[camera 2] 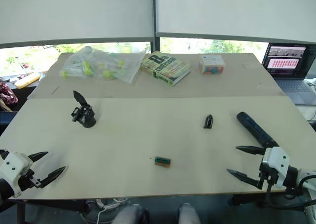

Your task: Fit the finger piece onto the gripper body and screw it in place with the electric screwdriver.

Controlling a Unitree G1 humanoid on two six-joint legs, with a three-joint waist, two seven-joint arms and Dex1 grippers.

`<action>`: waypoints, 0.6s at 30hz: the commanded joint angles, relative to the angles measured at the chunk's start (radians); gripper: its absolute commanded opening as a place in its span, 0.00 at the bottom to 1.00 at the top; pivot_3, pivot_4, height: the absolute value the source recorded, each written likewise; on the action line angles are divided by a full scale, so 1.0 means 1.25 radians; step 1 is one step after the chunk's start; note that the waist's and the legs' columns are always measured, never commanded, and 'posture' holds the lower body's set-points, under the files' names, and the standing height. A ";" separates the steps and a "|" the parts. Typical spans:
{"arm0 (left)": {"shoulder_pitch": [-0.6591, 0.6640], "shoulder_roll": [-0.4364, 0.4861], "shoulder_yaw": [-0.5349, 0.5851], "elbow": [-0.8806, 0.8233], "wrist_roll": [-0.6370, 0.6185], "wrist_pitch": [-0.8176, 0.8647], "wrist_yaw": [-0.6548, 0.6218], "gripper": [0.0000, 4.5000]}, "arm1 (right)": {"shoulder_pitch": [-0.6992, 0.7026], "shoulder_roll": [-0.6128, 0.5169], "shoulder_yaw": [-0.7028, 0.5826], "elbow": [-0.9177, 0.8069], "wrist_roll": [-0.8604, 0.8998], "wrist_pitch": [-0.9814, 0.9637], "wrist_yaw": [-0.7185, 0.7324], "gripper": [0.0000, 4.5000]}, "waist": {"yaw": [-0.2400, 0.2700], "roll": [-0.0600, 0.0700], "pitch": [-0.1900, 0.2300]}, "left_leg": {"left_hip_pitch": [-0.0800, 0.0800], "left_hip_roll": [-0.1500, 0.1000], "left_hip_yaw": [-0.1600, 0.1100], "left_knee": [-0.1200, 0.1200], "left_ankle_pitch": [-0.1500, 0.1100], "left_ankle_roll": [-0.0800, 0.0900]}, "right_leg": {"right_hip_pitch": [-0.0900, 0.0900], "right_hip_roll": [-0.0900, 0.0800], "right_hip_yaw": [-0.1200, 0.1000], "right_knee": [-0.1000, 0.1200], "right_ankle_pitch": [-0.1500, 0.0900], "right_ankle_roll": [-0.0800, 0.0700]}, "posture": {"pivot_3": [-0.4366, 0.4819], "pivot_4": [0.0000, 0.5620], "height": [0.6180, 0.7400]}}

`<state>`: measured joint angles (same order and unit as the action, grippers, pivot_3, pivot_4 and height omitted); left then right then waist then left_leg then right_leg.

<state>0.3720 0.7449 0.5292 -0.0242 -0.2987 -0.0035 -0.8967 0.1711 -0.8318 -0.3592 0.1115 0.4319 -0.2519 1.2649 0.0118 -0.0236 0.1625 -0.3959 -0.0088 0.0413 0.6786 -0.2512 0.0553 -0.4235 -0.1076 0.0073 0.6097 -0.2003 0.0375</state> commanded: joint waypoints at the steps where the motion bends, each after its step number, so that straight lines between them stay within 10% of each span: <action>1: 0.002 0.005 0.020 -0.028 -0.022 0.005 -0.001 1.00 | -0.011 0.007 -0.004 0.001 0.007 -0.020 0.005 0.99 | 0.000 0.000 0.000 | 0.000 0.000 0.000 0.000 0.000 0.000 | 0.000 0.000 0.000 0.000 0.000 0.000 | 0.48 0.27 1.00; 18: 0.058 -0.239 0.130 -0.130 -0.150 0.095 0.231 1.00 | -0.124 0.207 0.065 -0.232 0.135 0.073 -0.111 0.99 | -0.003 0.000 0.000 | 0.001 0.003 0.000 0.000 -0.001 -0.002 | 0.000 0.000 0.001 0.000 0.003 0.005 | 0.48 0.27 1.00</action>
<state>0.4290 0.4593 0.6547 -0.1587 -0.4734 0.1129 -0.6464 0.0311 -0.5773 -0.2660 -0.1280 0.5736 -0.1349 1.1476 0.0084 -0.0239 0.1625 -0.3951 -0.0051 0.0413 0.6789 -0.2525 0.0531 -0.4235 -0.1075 0.0081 0.6100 -0.1964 0.0434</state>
